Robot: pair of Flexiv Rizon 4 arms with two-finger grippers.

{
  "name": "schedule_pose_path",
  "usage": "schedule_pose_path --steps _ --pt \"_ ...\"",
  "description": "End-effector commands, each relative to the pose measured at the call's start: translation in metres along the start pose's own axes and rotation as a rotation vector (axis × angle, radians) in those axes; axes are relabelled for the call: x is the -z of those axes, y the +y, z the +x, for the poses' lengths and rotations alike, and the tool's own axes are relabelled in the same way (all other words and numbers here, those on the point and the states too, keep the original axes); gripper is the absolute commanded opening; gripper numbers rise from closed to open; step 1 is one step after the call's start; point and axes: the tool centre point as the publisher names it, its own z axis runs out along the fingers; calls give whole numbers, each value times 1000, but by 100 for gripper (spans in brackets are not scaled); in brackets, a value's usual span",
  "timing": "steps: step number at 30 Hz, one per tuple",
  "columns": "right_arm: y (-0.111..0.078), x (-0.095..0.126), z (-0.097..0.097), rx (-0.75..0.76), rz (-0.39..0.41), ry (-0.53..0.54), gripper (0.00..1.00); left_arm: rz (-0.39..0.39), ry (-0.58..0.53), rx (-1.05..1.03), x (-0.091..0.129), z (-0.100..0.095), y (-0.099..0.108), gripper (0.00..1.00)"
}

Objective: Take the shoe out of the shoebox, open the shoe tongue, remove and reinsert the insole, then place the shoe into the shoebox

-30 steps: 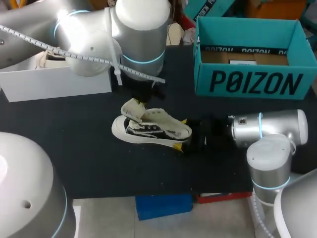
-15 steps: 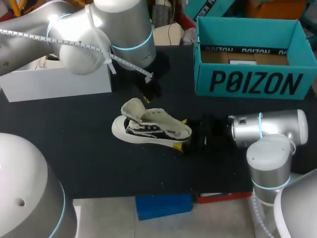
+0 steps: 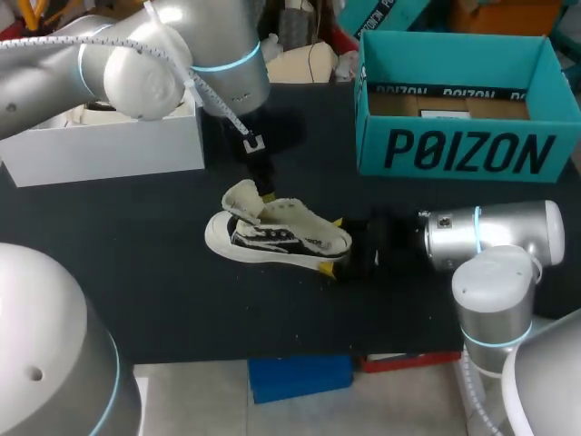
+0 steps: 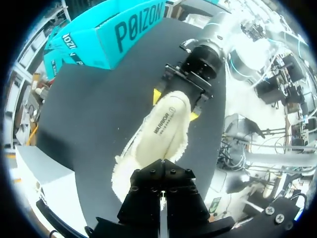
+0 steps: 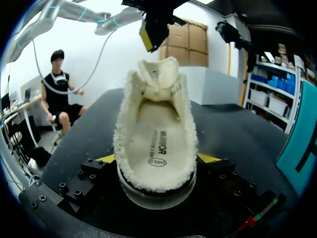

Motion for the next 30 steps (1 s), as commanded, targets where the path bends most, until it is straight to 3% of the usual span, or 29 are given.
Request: schedule_pose_path --steps 1,6,11,21,30 --pt "-2 -1 0 -1 1 -1 0 -135 152 -276 -3 -2 -13 0" --pt "-2 -1 0 -1 1 -1 0 -181 118 -336 -15 2 -16 0" --pt "-2 -1 0 -1 1 -1 0 -116 93 -374 -16 3 -19 0" --pt "-2 -1 0 -1 1 -1 0 -83 182 -365 -35 -10 -21 0" --pt "-2 -1 0 -1 1 -1 0 -101 251 -387 -48 -20 -30 0"
